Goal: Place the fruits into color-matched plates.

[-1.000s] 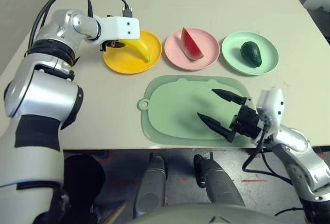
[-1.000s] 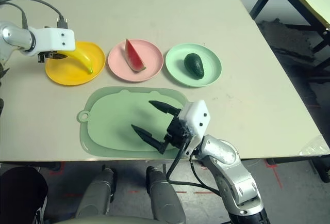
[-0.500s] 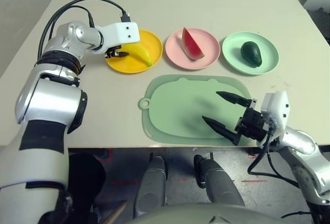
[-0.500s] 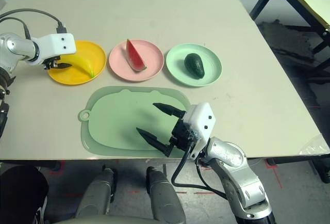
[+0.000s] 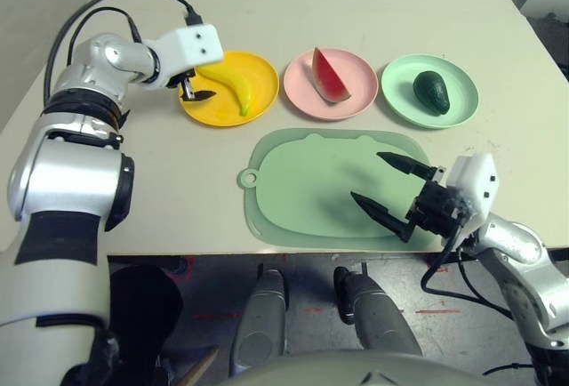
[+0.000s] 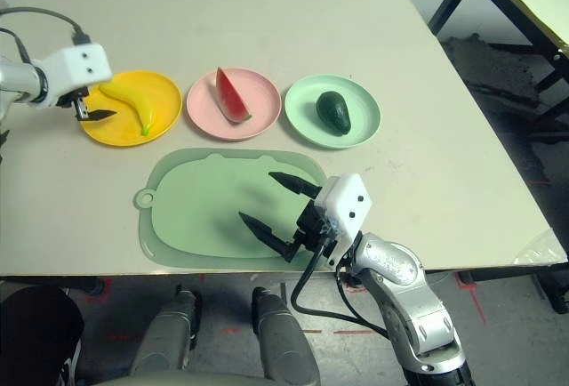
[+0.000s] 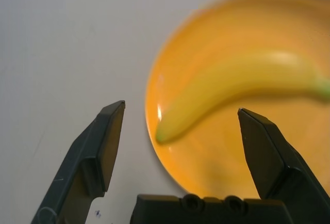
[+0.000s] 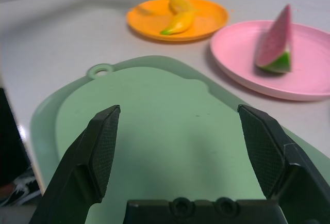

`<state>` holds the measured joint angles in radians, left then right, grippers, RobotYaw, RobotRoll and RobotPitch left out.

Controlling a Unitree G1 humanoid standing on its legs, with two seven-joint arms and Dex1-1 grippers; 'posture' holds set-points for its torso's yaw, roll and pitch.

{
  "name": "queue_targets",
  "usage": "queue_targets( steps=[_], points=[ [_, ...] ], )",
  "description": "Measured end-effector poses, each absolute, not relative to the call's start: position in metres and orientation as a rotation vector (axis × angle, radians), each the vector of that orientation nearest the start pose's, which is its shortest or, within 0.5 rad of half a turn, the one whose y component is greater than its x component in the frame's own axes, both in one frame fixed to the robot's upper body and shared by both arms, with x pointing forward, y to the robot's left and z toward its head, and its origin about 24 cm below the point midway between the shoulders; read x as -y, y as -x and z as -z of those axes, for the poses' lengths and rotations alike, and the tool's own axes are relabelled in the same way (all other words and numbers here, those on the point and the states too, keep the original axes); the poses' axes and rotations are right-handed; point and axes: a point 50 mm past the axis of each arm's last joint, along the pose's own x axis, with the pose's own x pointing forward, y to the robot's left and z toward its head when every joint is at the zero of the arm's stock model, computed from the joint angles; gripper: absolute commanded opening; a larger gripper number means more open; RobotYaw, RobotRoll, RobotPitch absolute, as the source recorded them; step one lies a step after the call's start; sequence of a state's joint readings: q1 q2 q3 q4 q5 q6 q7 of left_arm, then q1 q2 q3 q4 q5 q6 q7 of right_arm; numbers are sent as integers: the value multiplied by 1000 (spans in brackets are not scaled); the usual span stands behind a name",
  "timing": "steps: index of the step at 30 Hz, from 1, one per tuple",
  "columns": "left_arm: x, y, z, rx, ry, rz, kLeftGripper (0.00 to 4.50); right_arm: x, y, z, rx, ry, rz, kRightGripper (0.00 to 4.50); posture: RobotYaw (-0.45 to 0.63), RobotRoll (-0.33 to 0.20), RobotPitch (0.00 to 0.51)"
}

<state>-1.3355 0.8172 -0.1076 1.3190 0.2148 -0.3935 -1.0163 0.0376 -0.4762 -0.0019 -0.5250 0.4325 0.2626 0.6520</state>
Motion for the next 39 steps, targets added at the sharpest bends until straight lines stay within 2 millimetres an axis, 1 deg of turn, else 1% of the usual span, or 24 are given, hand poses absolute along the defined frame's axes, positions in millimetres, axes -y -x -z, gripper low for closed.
queue_targets(
  steps=[2,5,7,9,12,14,16,18,19,22,25,31,35,39],
  points=[
    [-307,-364,-272,-9,-761,581,4459,173,-227,-136,138,126,-785,4500,-18,0,238],
    [-326,-350,-254,56,-568,574,4459,212,-246,-132,103,102,-608,4500,7,0,239],
    [-339,-338,-240,102,-438,539,4459,242,-252,-125,69,95,-505,4500,21,0,241],
    [-350,-321,-230,155,-335,472,4459,260,-256,-121,64,99,-460,4500,29,0,241],
    [-354,-296,-210,205,-201,366,4459,279,-264,-122,84,112,-397,4500,30,0,236],
    [-355,-282,-190,200,-126,272,4459,291,-268,-124,118,106,-339,4500,30,0,235],
    [-356,-268,-165,164,-67,181,4459,305,-265,-120,126,100,-278,4500,26,0,237],
    [-357,-260,-152,131,-37,118,4459,312,-264,-114,124,102,-243,4500,22,0,240],
    [-356,-259,-150,127,-30,103,4459,314,-264,-112,123,101,-228,4500,19,0,240],
    [-349,-258,-154,148,-44,99,4459,328,-266,-111,147,87,-133,4500,10,0,241],
    [-346,-260,-152,131,-40,85,4459,340,-265,-108,163,85,-69,4500,5,0,239],
    [-347,-259,-144,74,-65,51,4459,358,-265,-98,140,87,-23,4500,11,0,239],
    [-347,-257,-139,43,-86,45,4459,363,-272,-106,164,101,-24,4500,17,0,235],
    [-345,-258,-138,38,-93,44,4459,365,-281,-121,212,117,-33,4500,19,0,233]
  ],
)
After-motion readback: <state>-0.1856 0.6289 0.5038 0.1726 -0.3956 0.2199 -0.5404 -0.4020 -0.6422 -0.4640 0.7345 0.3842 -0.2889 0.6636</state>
